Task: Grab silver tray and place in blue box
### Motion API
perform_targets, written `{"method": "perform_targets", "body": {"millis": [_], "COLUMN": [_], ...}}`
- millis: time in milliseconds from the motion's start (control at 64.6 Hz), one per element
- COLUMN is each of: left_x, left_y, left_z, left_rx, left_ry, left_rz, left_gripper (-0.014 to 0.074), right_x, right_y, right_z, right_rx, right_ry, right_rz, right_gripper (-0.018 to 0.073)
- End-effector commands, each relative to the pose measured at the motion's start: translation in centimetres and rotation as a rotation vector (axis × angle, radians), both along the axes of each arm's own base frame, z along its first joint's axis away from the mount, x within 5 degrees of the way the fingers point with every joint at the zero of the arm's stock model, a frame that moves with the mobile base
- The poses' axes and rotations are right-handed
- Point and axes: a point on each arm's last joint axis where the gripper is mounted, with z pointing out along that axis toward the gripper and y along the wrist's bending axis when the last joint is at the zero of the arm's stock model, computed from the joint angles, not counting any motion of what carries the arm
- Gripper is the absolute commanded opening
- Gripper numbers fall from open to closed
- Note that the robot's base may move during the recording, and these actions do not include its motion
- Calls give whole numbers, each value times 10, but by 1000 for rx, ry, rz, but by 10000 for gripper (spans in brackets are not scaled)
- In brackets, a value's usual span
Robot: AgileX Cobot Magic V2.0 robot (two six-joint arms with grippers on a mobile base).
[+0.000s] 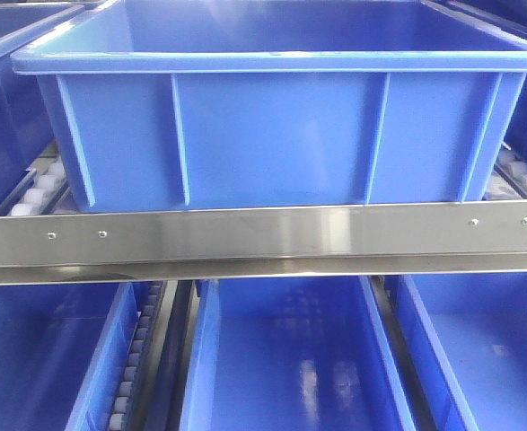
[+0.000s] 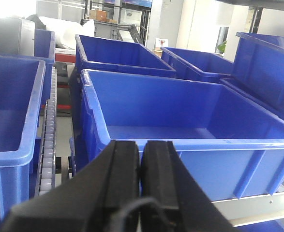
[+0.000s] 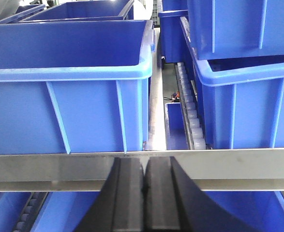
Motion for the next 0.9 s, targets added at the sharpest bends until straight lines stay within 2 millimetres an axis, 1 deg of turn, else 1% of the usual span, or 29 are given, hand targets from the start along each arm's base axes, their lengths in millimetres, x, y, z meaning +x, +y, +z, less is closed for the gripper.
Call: {"method": "perform_targets", "body": {"millis": [0,155,883], "left_x": [-2,-2,-2], "left_y": [0,0,0], "left_z": [16,16,15], "left_rx": [-37,-37,-34], "left_ry": [-98,-98,-90], "left_rz": [-8,-8,-6], "left_gripper": [-6,-6,-6], "right_x": [-4,-4,-4], "right_y": [0,0,0], "right_z": [15,16,15], "right_rx": [-28,3,2], "right_ry": [-124,-125,-124], "right_rz": [-4,-3,-3], "right_gripper": [56,56,56]}}
